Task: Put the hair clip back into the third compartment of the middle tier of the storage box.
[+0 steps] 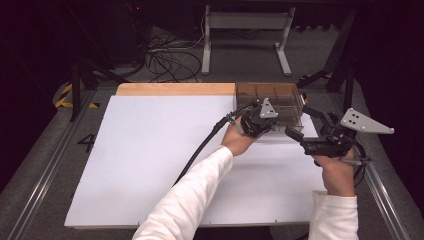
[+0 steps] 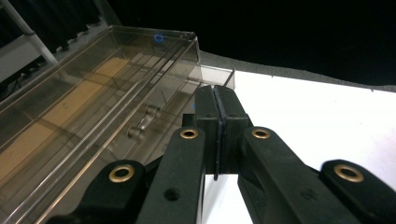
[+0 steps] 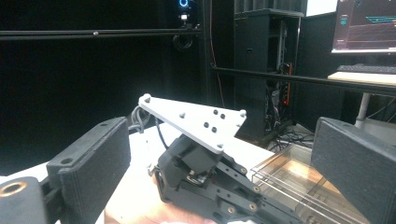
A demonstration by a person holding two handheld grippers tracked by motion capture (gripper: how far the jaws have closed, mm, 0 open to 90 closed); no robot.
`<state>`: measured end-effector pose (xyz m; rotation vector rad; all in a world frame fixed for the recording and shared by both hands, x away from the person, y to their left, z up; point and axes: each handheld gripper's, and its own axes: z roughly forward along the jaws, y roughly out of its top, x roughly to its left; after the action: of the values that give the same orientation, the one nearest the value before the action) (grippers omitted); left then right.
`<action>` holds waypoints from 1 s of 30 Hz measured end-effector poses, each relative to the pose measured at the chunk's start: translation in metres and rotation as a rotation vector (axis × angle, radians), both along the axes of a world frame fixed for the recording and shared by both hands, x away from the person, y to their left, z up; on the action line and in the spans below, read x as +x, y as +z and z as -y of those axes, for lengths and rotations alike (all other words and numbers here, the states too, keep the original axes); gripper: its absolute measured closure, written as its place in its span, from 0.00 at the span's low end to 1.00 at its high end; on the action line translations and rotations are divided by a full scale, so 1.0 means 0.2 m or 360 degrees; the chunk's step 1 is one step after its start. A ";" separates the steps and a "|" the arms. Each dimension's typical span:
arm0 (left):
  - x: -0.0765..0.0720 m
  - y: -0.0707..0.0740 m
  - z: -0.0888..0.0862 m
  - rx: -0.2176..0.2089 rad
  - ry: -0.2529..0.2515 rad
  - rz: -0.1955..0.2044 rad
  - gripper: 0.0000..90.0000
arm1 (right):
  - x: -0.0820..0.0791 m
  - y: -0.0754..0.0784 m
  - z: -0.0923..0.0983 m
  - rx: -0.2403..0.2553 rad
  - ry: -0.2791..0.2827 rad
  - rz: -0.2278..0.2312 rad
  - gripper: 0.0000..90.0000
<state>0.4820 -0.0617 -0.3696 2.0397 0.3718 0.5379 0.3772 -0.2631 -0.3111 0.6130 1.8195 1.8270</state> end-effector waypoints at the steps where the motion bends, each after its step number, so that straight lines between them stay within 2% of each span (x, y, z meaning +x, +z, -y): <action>1: 0.00 0.00 0.01 -0.0004 -0.0002 0.0003 0.99 | 0.00 0.00 0.00 0.0004 -0.0003 0.0000 0.06; 4: 0.02 -0.01 0.04 -0.0012 0.0001 0.0010 0.99 | 0.00 0.00 0.01 0.0014 -0.0007 0.0005 0.06; 6: 0.02 -0.02 0.05 -0.0024 0.0010 -0.0008 0.99 | 0.00 0.00 0.02 0.0021 -0.0003 0.0009 0.06; 9: 0.05 -0.04 0.08 -0.0072 0.0021 -0.0024 0.99 | 0.00 0.00 0.02 0.0022 -0.0004 0.0007 0.06; 16: 0.09 -0.09 0.11 -0.0131 0.0066 -0.0052 0.99 | 0.01 0.00 0.04 0.0033 -0.0005 0.0001 0.06; 23: 0.11 -0.11 0.15 -0.0153 0.0088 -0.0046 0.99 | 0.01 0.00 0.05 0.0046 -0.0009 0.0000 0.06; 30: 0.13 -0.15 0.19 -0.0173 0.0123 -0.0084 0.99 | 0.02 -0.01 0.05 0.0050 -0.0006 -0.0004 0.06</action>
<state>0.5088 -0.1001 -0.3999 1.9440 0.5026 0.5004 0.3804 -0.2734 -0.3125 0.6300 1.7932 1.8567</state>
